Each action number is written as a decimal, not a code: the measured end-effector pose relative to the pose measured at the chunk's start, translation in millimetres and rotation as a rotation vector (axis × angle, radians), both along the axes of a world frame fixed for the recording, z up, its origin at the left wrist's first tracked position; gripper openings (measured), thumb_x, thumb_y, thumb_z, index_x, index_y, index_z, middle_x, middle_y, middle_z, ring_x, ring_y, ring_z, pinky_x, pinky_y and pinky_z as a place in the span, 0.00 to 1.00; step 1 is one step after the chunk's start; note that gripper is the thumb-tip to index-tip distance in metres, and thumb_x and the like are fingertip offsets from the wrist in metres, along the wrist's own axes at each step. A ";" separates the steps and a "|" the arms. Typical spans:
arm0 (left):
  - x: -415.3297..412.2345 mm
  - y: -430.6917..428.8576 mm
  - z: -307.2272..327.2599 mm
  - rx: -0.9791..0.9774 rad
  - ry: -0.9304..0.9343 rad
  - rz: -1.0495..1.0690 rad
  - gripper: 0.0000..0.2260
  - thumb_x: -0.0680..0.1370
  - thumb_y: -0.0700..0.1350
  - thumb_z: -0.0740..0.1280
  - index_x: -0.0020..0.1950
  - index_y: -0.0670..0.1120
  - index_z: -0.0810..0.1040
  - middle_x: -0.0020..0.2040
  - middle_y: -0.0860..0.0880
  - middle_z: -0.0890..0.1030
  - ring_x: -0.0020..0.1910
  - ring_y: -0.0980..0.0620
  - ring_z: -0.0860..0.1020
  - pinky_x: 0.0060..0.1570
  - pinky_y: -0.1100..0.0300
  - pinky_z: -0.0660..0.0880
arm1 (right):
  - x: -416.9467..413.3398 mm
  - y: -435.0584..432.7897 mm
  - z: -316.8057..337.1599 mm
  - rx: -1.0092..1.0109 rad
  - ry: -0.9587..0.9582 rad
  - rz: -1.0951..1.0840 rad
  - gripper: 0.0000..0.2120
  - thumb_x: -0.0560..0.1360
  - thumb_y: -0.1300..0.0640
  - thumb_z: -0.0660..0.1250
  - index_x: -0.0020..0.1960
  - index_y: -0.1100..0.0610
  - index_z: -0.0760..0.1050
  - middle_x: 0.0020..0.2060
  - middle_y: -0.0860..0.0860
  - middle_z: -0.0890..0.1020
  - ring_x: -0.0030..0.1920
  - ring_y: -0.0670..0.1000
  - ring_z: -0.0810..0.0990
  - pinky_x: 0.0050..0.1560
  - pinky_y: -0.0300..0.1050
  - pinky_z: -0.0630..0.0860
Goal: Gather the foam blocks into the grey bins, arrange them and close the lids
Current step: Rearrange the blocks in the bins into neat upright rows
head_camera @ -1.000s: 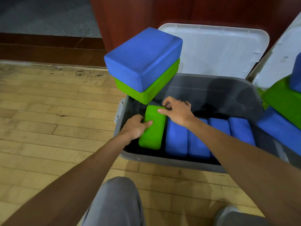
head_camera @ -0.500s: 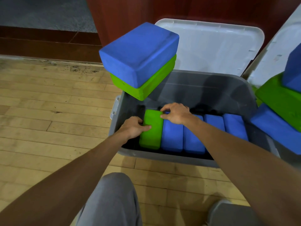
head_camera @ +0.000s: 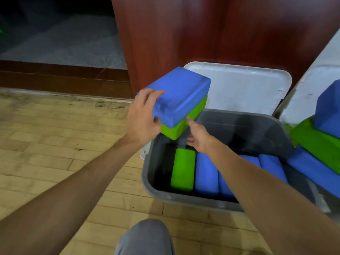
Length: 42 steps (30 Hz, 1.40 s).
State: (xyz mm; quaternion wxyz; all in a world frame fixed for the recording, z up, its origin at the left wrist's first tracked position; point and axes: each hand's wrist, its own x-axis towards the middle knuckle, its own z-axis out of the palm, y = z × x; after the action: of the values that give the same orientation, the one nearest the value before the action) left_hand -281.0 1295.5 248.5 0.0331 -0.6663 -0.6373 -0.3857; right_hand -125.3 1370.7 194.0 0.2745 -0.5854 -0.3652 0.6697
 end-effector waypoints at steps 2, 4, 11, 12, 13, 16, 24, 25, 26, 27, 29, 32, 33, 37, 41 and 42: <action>-8.4 12.6 -5.6 -0.196 0.235 0.034 0.39 0.65 0.36 0.66 0.76 0.49 0.62 0.73 0.46 0.64 0.73 0.45 0.62 0.69 0.51 0.60 | -12.4 0.5 -6.2 -0.098 0.194 -0.038 0.32 0.78 0.38 0.59 0.75 0.56 0.61 0.73 0.56 0.66 0.71 0.58 0.66 0.69 0.52 0.63; -9.9 18.8 -17.2 -0.330 0.313 0.050 0.41 0.68 0.36 0.68 0.78 0.50 0.55 0.77 0.49 0.59 0.77 0.47 0.53 0.73 0.52 0.53 | -18.2 -0.2 -10.3 -0.142 0.359 -0.084 0.31 0.77 0.38 0.60 0.73 0.57 0.66 0.68 0.55 0.73 0.68 0.55 0.72 0.68 0.48 0.66; 6.7 20.4 -7.2 -0.170 0.126 0.171 0.39 0.65 0.51 0.78 0.73 0.47 0.66 0.65 0.46 0.69 0.64 0.44 0.67 0.64 0.51 0.62 | 23.7 4.0 26.4 0.106 0.321 -0.189 0.17 0.74 0.43 0.68 0.58 0.52 0.78 0.53 0.50 0.83 0.51 0.53 0.80 0.59 0.54 0.75; 13.8 19.3 -2.2 -0.159 0.029 0.157 0.39 0.63 0.53 0.79 0.71 0.45 0.68 0.63 0.44 0.70 0.62 0.43 0.68 0.63 0.49 0.65 | 33.1 5.2 40.6 0.144 0.330 -0.159 0.18 0.74 0.40 0.66 0.58 0.51 0.78 0.51 0.49 0.83 0.51 0.53 0.80 0.60 0.54 0.75; 19.6 18.9 -1.0 -0.143 -0.089 0.126 0.39 0.62 0.53 0.79 0.68 0.42 0.69 0.61 0.42 0.71 0.60 0.42 0.70 0.62 0.48 0.67 | 41.5 6.0 54.8 0.173 0.354 -0.128 0.20 0.75 0.38 0.64 0.59 0.50 0.78 0.48 0.49 0.84 0.51 0.52 0.81 0.58 0.54 0.76; 34.4 14.9 0.6 -0.190 -0.451 -0.010 0.35 0.63 0.54 0.79 0.64 0.46 0.69 0.60 0.43 0.72 0.58 0.45 0.73 0.60 0.55 0.70 | 62.9 4.3 89.5 0.276 0.302 -0.008 0.20 0.76 0.37 0.61 0.58 0.49 0.77 0.41 0.43 0.85 0.48 0.49 0.82 0.50 0.49 0.78; 58.8 18.2 14.4 -0.261 -0.746 -0.014 0.19 0.77 0.56 0.67 0.61 0.48 0.69 0.50 0.55 0.77 0.50 0.54 0.76 0.50 0.57 0.73 | 99.9 -0.6 75.9 0.589 0.041 0.088 0.23 0.73 0.51 0.71 0.67 0.50 0.70 0.62 0.49 0.79 0.59 0.49 0.79 0.53 0.44 0.76; 60.2 19.4 12.2 -0.284 -0.748 -0.005 0.17 0.77 0.56 0.65 0.61 0.48 0.70 0.48 0.56 0.77 0.48 0.54 0.76 0.47 0.59 0.71 | 103.5 -0.6 75.7 0.597 0.034 0.118 0.20 0.74 0.49 0.70 0.66 0.48 0.72 0.61 0.48 0.80 0.59 0.48 0.79 0.57 0.45 0.76; 62.0 20.2 10.2 -0.305 -0.753 -0.002 0.16 0.78 0.56 0.64 0.60 0.48 0.71 0.47 0.56 0.77 0.47 0.54 0.76 0.46 0.59 0.71 | 106.8 -0.5 75.0 0.605 0.028 0.140 0.17 0.76 0.49 0.68 0.65 0.46 0.73 0.60 0.46 0.81 0.59 0.46 0.80 0.59 0.45 0.76; 62.9 22.7 6.1 -0.332 -0.765 -0.016 0.15 0.79 0.56 0.64 0.61 0.48 0.72 0.47 0.55 0.77 0.47 0.54 0.76 0.47 0.59 0.72 | 110.0 0.6 73.3 0.604 0.017 0.143 0.15 0.77 0.49 0.66 0.64 0.45 0.74 0.59 0.45 0.81 0.58 0.45 0.80 0.61 0.46 0.75; 67.6 26.9 0.5 -0.383 -0.808 -0.068 0.13 0.80 0.51 0.63 0.63 0.50 0.73 0.49 0.56 0.78 0.48 0.57 0.77 0.49 0.62 0.73 | 116.7 5.0 64.6 0.576 -0.035 0.112 0.16 0.78 0.46 0.65 0.64 0.47 0.74 0.58 0.45 0.81 0.57 0.45 0.80 0.63 0.48 0.75; 74.2 35.4 -6.0 -0.447 -0.857 -0.129 0.13 0.80 0.45 0.63 0.65 0.51 0.73 0.53 0.57 0.79 0.49 0.61 0.77 0.50 0.68 0.73 | 126.6 12.1 51.4 0.519 -0.179 0.081 0.28 0.72 0.35 0.65 0.66 0.48 0.74 0.57 0.46 0.82 0.56 0.47 0.81 0.62 0.53 0.76; 75.0 37.7 -9.6 -0.476 -0.870 -0.143 0.14 0.80 0.45 0.63 0.66 0.50 0.73 0.55 0.56 0.79 0.50 0.60 0.78 0.52 0.67 0.73 | 129.0 14.4 47.2 0.502 -0.201 0.083 0.28 0.72 0.34 0.64 0.66 0.48 0.74 0.57 0.46 0.82 0.56 0.47 0.81 0.61 0.54 0.76; 77.1 43.2 -29.3 -0.566 -0.855 -0.152 0.18 0.80 0.49 0.64 0.70 0.48 0.72 0.62 0.52 0.79 0.52 0.59 0.79 0.55 0.62 0.74 | 128.1 19.8 27.6 0.458 -0.236 0.068 0.22 0.76 0.41 0.64 0.66 0.51 0.73 0.58 0.48 0.81 0.57 0.50 0.80 0.61 0.55 0.76; 83.0 51.5 -36.7 -0.578 -0.853 -0.117 0.17 0.81 0.51 0.61 0.70 0.49 0.70 0.58 0.56 0.77 0.52 0.59 0.77 0.44 0.72 0.73 | 118.3 24.0 10.5 0.351 -0.246 0.026 0.22 0.77 0.50 0.63 0.68 0.55 0.62 0.60 0.54 0.77 0.57 0.55 0.78 0.62 0.58 0.74; 82.9 53.8 -37.2 -0.569 -0.849 -0.088 0.17 0.81 0.52 0.60 0.68 0.49 0.70 0.57 0.56 0.77 0.52 0.57 0.77 0.45 0.71 0.73 | 115.8 25.4 7.1 0.345 -0.236 0.009 0.22 0.77 0.50 0.64 0.68 0.54 0.62 0.59 0.54 0.77 0.57 0.55 0.78 0.62 0.58 0.74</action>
State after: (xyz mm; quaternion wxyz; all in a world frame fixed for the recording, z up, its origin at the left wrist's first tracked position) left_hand -198.1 1349.2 211.3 -0.4274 -0.4597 -0.6458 -0.4347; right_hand -9.5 1396.1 201.1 0.3229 -0.6024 -0.5067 0.5254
